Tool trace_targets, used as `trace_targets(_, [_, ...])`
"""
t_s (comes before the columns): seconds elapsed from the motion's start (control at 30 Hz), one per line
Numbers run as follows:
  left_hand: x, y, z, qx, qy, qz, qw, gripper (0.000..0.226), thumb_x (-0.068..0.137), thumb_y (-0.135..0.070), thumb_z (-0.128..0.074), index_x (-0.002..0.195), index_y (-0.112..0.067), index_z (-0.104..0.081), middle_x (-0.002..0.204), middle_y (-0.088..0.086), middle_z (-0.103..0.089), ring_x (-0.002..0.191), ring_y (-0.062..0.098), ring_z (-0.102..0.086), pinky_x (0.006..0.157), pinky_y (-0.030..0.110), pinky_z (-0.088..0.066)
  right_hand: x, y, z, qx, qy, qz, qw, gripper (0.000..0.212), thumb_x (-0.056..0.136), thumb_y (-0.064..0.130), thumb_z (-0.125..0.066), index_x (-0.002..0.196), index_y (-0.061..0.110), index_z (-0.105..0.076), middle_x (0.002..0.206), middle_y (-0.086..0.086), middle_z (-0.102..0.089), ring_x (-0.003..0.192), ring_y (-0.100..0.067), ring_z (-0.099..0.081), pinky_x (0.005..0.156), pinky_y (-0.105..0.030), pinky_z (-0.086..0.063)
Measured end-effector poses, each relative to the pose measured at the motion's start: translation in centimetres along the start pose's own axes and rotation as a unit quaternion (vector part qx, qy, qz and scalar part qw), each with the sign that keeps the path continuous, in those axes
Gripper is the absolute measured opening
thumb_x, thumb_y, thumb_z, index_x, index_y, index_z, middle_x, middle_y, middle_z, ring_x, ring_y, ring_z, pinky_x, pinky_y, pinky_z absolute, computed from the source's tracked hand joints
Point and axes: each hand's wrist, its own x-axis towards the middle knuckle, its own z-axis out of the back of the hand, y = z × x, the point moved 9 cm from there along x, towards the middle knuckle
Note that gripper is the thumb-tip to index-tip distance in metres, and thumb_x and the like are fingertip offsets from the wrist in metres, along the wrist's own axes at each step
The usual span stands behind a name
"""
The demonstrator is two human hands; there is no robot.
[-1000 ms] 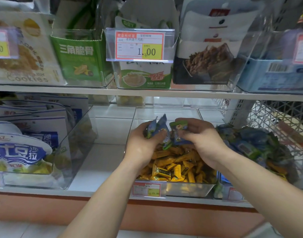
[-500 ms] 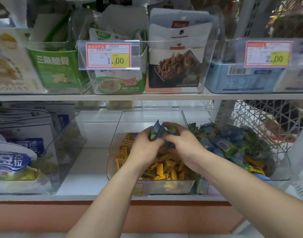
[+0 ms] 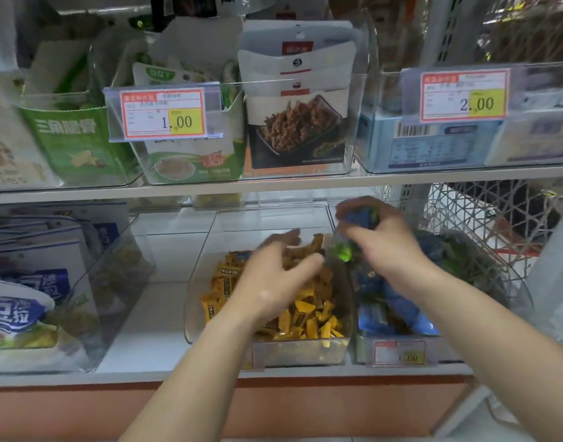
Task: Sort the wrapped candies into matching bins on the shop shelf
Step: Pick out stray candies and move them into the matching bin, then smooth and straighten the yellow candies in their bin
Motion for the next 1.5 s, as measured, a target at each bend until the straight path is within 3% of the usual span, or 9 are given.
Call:
trace_targets(0.13, [2.5, 4.2, 3.9, 0.129, -0.093, 0.083, 0.984, 0.046, 0.093, -0.041, -0.059, 0.138, -0.035, -0.051, 0.136, -0.005, -0.057, 0.117, 0.014, -0.056, 0.097, 0.038, -0.048, 1.1, 0.4, 4.0, -0.287, -0.033, 0.146, 0.946, 0.024, 0.090, 0.013, -0.064, 0.107, 0.030, -0.066, 0.112, 0.003, -0.065, 0.101, -0.009, -0.059, 0.084, -0.015, -0.039])
trace_targets(0.33, [3.0, 7.6, 0.8, 0.217, 0.008, 0.114, 0.969, 0.040, 0.098, -0.038, -0.054, 0.138, -0.036, -0.055, 0.127, -0.006, -0.063, 0.117, 0.022, -0.059, 0.095, 0.039, -0.050, 1.0, -7.5, 2.6, -0.535, 0.192, -0.002, 0.823, 0.059, 0.098, 0.064, -0.030, 0.148, 0.034, -0.042, 0.156, 0.002, -0.039, 0.142, -0.026, -0.036, 0.115, -0.045, -0.029])
trace_targets(0.5, [2.9, 7.1, 1.9, 0.200, -0.060, 0.103, 0.972, 0.022, 0.089, -0.032, -0.068, 0.110, -0.029, -0.070, 0.105, -0.006, -0.065, 0.087, 0.011, -0.058, 0.075, 0.027, -0.047, 1.2, -6.1, 2.8, -0.559, 0.147, 0.018, 0.816, 0.072, 0.093, 0.072, -0.034, 0.154, 0.035, -0.028, 0.163, 0.002, -0.027, 0.149, -0.026, -0.019, 0.120, -0.046, -0.017])
trace_targets(0.73, [1.2, 4.3, 4.5, 0.051, -0.146, 0.069, 0.986, 0.018, 0.083, -0.030, -0.075, 0.102, -0.030, -0.074, 0.094, -0.016, -0.070, 0.086, 0.000, -0.065, 0.074, 0.016, -0.050, -0.2, 0.4, -0.8, -0.427, 0.100, 0.162, 0.884, 0.041, 0.095, 0.042, -0.056, 0.133, 0.028, -0.057, 0.135, 0.003, -0.056, 0.126, -0.021, -0.044, 0.099, -0.034, -0.039])
trace_targets(0.87, [-0.1, 0.8, 2.5, -0.123, -0.115, 0.028, 0.985, 0.014, 0.081, -0.026, -0.077, 0.095, -0.030, -0.076, 0.092, -0.015, -0.075, 0.089, 0.001, -0.070, 0.077, 0.018, -0.054, -0.8, 0.0, -3.7, -0.170, 0.153, 0.028, 0.973, 0.035, 0.100, 0.042, -0.052, 0.132, 0.033, -0.059, 0.124, 0.008, -0.062, 0.109, -0.012, -0.058, 0.088, -0.026, -0.042])
trace_targets(1.03, [-0.2, -1.7, 0.4, -0.204, -0.067, -0.024, 0.976, 0.031, 0.082, -0.029, -0.077, 0.112, -0.027, -0.069, 0.106, -0.007, -0.075, 0.101, 0.009, -0.070, 0.089, 0.030, -0.055, -1.4, -0.7, -4.8, 0.038, 0.240, -0.075, 0.967, 0.009, 0.096, 0.025, -0.065, 0.099, 0.023, -0.074, 0.100, -0.005, -0.074, 0.087, -0.018, -0.072, 0.079, -0.038, -0.060])
trace_targets(1.2, [0.2, -0.2, -0.1, -0.004, -0.054, -0.010, 0.998, 0.035, 0.091, -0.045, -0.065, 0.123, -0.031, -0.064, 0.112, -0.019, -0.068, 0.104, -0.004, -0.062, 0.091, 0.025, -0.051, 1.3, 0.5, 2.1, -0.221, 0.048, 0.101, 0.969, 0.016, 0.088, 0.013, -0.069, 0.093, 0.028, -0.070, 0.105, 0.004, -0.065, 0.099, -0.014, -0.064, 0.087, -0.026, -0.047])
trace_targets(1.37, [1.6, 0.8, -0.6, 0.115, -0.014, -0.008, 0.993, 0.038, 0.093, -0.043, -0.060, 0.129, -0.032, -0.059, 0.119, -0.013, -0.066, 0.107, 0.010, -0.061, 0.090, 0.031, -0.052, 1.2, -5.2, 2.9, -0.538, 0.122, -0.023, 0.834, 0.049, 0.100, 0.060, -0.032, 0.123, 0.029, -0.062, 0.138, -0.005, -0.053, 0.128, -0.038, -0.046, 0.099, -0.042, -0.037])
trace_targets(1.5, [4.7, 1.8, -2.5, 0.142, 0.020, 0.033, 0.989, 0.039, 0.092, -0.046, -0.060, 0.128, -0.031, -0.059, 0.129, -0.008, -0.061, 0.115, 0.015, -0.058, 0.096, 0.037, -0.051, 1.8, -2.8, 0.7, -0.509, 0.075, 0.056, 0.856, 0.073, 0.090, 0.074, -0.025, 0.143, 0.029, -0.048, 0.158, 0.000, -0.037, 0.146, -0.028, -0.028, 0.119, -0.045, -0.022])
